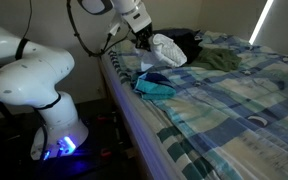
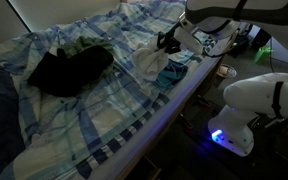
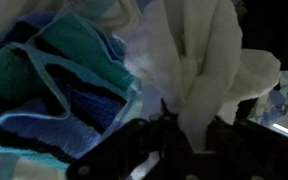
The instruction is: Put the white towel on the blue towel
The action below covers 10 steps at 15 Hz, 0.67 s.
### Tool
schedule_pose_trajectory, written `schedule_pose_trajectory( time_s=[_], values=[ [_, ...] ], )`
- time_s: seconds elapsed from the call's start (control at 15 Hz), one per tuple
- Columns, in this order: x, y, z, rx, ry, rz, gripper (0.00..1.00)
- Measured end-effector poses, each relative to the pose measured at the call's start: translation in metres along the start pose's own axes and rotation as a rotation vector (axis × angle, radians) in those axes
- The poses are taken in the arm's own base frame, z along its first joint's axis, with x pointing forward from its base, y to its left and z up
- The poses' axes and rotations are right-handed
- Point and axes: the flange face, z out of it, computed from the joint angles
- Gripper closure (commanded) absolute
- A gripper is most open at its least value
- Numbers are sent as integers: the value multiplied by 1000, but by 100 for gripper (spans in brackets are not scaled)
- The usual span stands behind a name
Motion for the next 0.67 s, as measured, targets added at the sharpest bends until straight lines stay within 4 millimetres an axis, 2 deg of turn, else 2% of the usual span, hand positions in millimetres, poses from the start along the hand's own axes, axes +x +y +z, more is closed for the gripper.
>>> schedule_pose_trajectory(
  time_s=[0.47,0.67],
  values=[
    [38,46,-7,-53,21,151,94],
    [50,68,-2,-84,-17,218,94]
  ],
)
